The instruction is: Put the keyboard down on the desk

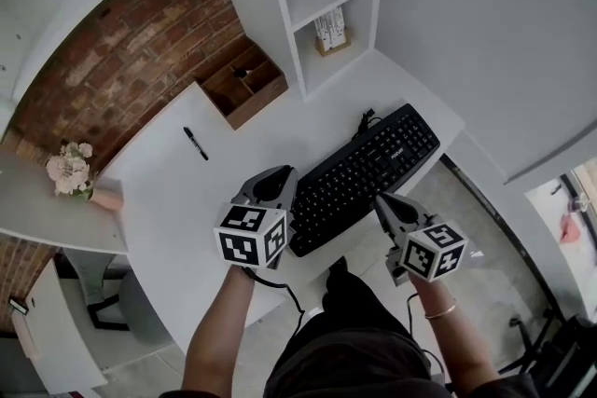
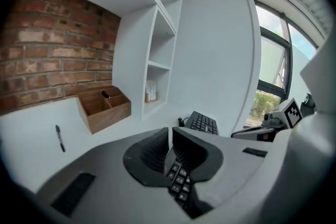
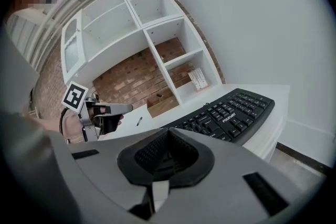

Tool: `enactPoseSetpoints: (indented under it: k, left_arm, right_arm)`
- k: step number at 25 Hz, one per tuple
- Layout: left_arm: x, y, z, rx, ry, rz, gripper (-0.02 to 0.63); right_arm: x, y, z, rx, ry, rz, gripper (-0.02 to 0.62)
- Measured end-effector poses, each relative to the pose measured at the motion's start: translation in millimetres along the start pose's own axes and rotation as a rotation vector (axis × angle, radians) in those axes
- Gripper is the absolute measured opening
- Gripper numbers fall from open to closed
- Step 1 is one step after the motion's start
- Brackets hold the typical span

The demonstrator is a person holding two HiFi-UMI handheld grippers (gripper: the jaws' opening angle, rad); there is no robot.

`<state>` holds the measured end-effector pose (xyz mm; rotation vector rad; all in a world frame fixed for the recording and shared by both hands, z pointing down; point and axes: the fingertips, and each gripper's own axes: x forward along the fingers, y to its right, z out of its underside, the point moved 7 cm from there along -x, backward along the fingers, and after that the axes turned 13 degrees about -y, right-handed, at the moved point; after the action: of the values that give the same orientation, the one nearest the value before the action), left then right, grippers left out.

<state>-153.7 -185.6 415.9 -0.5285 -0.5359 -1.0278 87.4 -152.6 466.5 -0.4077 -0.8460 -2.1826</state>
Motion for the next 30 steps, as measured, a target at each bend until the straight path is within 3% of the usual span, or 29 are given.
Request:
enactPoseSetpoints:
  k: [12,23,30]
  left_arm:
    - [-103.3,15.4,76.8,-0.159,0.131,-0.28,0.011]
    - [-168.7,28.1,145.8,-0.313,0.163,-0.402,0.011]
    - [-195.6,33.1,178.0,-0.373,0.181,-0.451,0.009]
  right_arm:
    - [-11.4,-66.1,5.4,-0.173,0.029,-0.097,0.005]
    - [-10.8,-124.5,13.9,-0.341,0.011,-0.18,0.005]
    - [-9.3,-151.1,24.5,-0.385,0.012,-0.201,0.004]
